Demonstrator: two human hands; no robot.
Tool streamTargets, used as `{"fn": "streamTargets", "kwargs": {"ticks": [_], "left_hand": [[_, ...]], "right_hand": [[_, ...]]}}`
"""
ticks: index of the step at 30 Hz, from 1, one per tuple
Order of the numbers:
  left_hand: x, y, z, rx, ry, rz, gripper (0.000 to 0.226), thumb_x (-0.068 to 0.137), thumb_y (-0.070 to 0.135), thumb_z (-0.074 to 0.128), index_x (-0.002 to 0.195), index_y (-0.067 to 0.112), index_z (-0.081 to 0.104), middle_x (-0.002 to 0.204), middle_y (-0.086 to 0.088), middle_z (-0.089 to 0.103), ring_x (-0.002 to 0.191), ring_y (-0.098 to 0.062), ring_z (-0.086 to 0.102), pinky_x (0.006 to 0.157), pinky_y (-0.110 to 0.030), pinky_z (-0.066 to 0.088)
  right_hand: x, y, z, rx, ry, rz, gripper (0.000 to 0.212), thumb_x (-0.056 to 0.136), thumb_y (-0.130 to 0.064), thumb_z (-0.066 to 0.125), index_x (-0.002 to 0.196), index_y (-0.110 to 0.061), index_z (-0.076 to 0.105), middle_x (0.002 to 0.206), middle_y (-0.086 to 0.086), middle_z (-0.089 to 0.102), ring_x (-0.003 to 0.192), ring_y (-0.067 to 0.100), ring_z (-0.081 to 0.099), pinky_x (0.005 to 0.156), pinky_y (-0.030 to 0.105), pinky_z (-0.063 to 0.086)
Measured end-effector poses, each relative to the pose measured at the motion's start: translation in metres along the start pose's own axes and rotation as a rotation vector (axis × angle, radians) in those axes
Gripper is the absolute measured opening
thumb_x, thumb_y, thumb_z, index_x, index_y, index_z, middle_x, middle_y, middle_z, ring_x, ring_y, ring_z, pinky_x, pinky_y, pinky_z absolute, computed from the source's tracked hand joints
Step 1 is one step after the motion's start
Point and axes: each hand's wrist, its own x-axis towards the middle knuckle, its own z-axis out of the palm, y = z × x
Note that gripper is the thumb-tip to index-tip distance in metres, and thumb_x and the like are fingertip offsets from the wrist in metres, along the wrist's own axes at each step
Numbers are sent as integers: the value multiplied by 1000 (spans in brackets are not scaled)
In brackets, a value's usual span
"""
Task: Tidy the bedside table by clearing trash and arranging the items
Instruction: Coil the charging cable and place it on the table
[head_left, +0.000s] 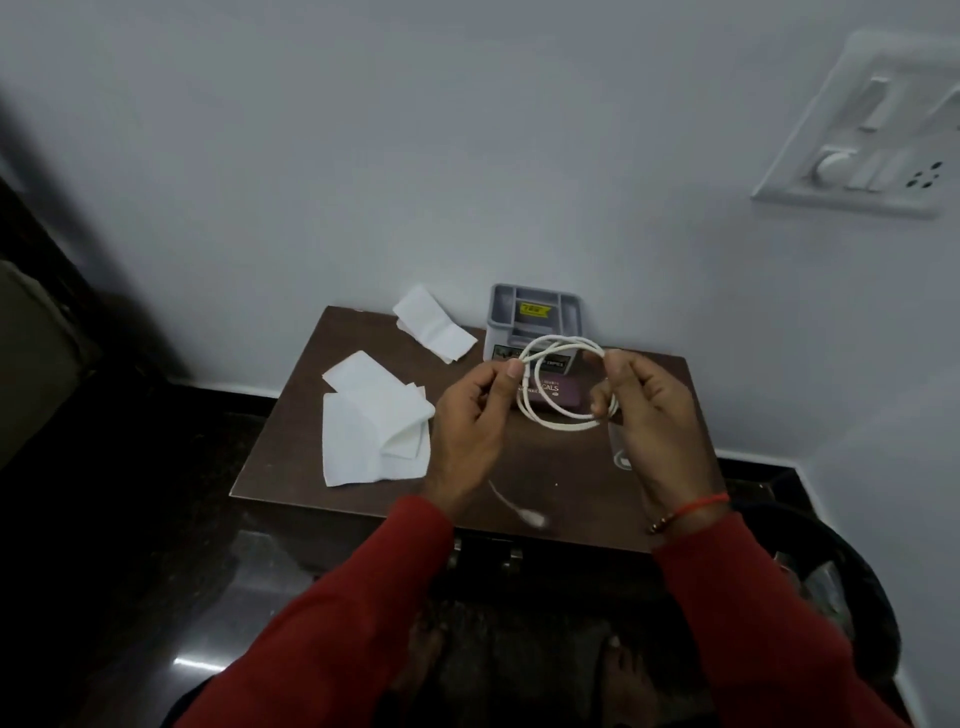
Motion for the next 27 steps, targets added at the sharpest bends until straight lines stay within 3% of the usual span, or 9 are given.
{"fn": "streamTargets", "kwargs": {"ticks": [2,5,8,10,15,19,22,25,27], "left_hand": [[-1,2,4,-29,27,-40,31,101,40,55,80,22,69,57,13,58,50,-5,49,53,-29,42],[-1,3,11,-149,18,-127,43,99,42,58,83,2,65,61,-15,50,51,-24,44,47,-32,44],[-1,3,11,-75,74,-70,44,95,43,65,70,7,63,59,-14,57,50,-17,47,46,-28,43],[1,1,8,63,119,15,41,93,39,68,59,17,59,51,11,55,50,-2,45,53,-18,40],[3,2,6,-18,46,37,38,101,31,59,71,8,61,65,10,59,65,-1,52,64,-18,41],[2,9,6,-96,-50,-7,23,105,21,50,94,8,65,61,21,57,54,6,51,54,-7,37],[-1,10,2,-63,-176,-12,21,105,21,49,98,9,64,60,24,56,53,7,51,53,-6,36],[-5,11,-4,49,-399,-16,30,102,36,49,80,24,67,57,17,55,52,3,48,54,-12,37],[-9,13,-4,59,-598,-110,44,102,46,48,65,26,60,51,12,45,48,-5,39,51,-20,32]], "right_hand": [[0,1,1,34,-13,0,20,98,-28,56,86,-18,69,59,-12,61,57,-1,53,60,17,43],[2,7,-3,-76,-41,-67,15,97,-24,59,97,-17,72,58,-14,62,54,-2,55,58,18,43],[5,17,-13,-298,0,-131,19,99,-24,54,96,-25,73,59,-6,61,49,4,53,57,26,43],[7,18,-17,-279,43,-113,21,98,-23,55,106,-28,74,71,-7,69,62,1,61,67,27,51],[14,15,-26,-381,139,-266,31,94,-13,58,123,-20,68,120,-4,62,114,8,58,102,28,46],[14,9,-24,-246,89,-251,27,98,-16,55,121,-19,69,111,-3,69,105,6,64,95,27,51],[14,0,-23,-51,129,-206,23,100,-15,50,112,-18,70,79,2,66,73,16,64,73,35,56],[21,-15,-38,153,275,-173,23,102,-17,46,107,-16,69,66,4,48,53,13,42,46,27,39],[28,-16,-51,152,370,-158,25,100,-24,45,103,-19,69,64,3,43,51,13,34,45,28,29]]}}
